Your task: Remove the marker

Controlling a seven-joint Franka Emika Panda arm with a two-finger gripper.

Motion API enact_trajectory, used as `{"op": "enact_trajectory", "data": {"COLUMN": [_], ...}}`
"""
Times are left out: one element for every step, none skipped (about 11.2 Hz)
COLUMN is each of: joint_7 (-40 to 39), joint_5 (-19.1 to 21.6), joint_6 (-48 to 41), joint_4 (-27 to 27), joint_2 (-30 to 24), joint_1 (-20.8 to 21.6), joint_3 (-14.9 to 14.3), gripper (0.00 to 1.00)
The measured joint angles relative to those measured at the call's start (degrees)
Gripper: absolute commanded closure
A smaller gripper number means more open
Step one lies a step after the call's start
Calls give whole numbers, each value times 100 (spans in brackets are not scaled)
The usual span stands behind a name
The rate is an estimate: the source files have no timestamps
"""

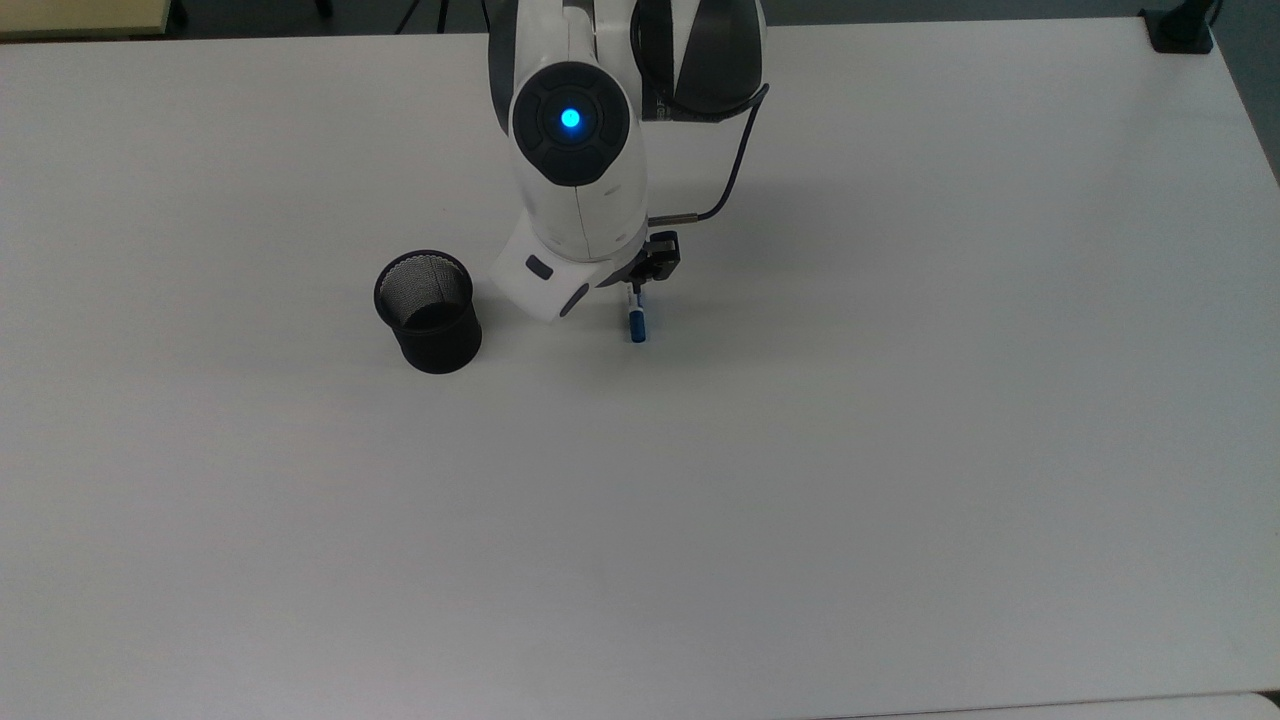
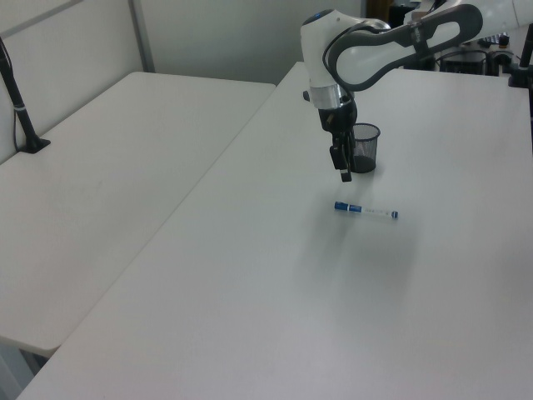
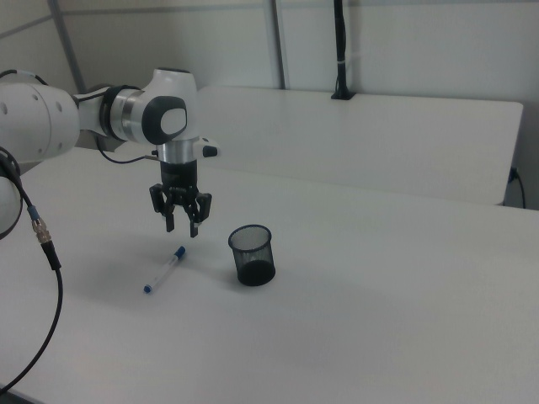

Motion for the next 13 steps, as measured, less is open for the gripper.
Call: {"op": "enact_trajectory", "data": {"joint_7": [70, 115, 140, 158, 188, 240, 252, 253, 253, 255, 263, 263, 263], "joint_5": [-94, -154, -175, -179, -227, -284, -302, -303, -303, -303, -304, -304, -304], "joint_6": [14, 15, 12, -38, -170, -344, -439, -481, -496, -496, -496, -496, -496], "joint_4": [26, 53, 47, 13, -33, -94, -198, -340, -486, -643, -768, -861, -915], "joint_2": [-61, -202, -421, -700, -1007, -1327, -1612, -1906, -2140, -2340, -2484, -2584, -2639], "joint_1": [-6, -26, -65, -120, -191, -292, -392, -496, -564, -601, -603, -600, -600], "joint_3": [0, -1, -4, -14, -22, -26, -31, -37, -39, -41, -72, -123, -169], "gripper": [0, 0, 0, 0, 0, 0, 0, 0, 0, 0, 0, 0, 0]}}
